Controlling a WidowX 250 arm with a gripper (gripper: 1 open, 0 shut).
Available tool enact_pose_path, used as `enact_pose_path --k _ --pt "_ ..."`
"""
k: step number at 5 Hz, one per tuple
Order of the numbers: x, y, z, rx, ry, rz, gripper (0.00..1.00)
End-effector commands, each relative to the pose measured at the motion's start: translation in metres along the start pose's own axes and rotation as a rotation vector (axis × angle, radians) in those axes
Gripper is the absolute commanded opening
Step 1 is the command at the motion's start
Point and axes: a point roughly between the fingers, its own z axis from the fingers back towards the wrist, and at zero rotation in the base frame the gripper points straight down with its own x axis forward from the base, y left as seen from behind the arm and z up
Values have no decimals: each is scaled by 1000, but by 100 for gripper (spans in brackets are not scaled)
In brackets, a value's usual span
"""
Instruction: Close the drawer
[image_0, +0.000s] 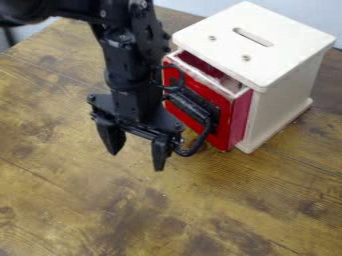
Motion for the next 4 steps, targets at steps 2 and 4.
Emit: enact_pose_path --k 2,4 --pt "25 2 7 -14 -58 -69 100" --pt "41 22 -18 -15 -60 -141 100"
